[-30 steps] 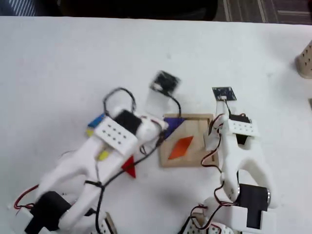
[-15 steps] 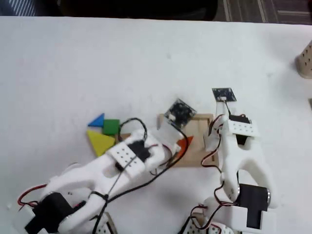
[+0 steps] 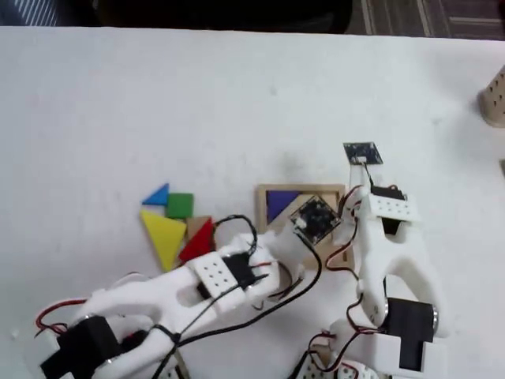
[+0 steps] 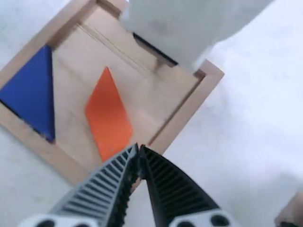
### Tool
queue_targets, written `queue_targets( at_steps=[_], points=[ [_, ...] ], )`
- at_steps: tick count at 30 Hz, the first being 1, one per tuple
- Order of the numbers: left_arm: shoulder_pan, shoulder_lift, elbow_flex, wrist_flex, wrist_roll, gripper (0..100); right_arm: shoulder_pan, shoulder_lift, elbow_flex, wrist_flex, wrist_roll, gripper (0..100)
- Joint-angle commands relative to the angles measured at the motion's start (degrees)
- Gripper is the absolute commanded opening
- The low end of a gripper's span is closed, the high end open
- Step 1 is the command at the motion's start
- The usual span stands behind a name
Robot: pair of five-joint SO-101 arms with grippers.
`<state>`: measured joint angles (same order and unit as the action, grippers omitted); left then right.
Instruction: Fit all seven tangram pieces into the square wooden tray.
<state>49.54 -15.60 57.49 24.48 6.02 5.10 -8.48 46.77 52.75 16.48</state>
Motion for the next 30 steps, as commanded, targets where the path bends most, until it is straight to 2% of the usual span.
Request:
queue_targets(
  at_steps=[1,7,15,21,24,30],
  points=[
    [1.2,-2.6,-0.6,1.4,-0.4,2,0.4,-2.2,-0.2,-0.3,0.0,15.5],
    [1.1,-0.5,-1.6,1.5,-0.1,2,0.4,-2.2,-0.2,-0.3,0.0,15.5],
    [-2.1,11.9,-14.3,8.1,0.2,2,0.4,-2.2,-0.2,-0.3,0.0,15.5],
    [-2.8,12.4,-14.6,6.4,4.4,2,0.4,-2.2,-0.2,-0.3,0.0,15.5],
    [-2.8,12.4,-14.2,3.7,4.4,2,0.4,-2.2,-0.2,-0.3,0.0,15.5],
    [-2.8,12.4,-14.2,3.8,4.4,2,0.4,-2.3,-0.2,-0.3,0.1,15.5]
  ],
)
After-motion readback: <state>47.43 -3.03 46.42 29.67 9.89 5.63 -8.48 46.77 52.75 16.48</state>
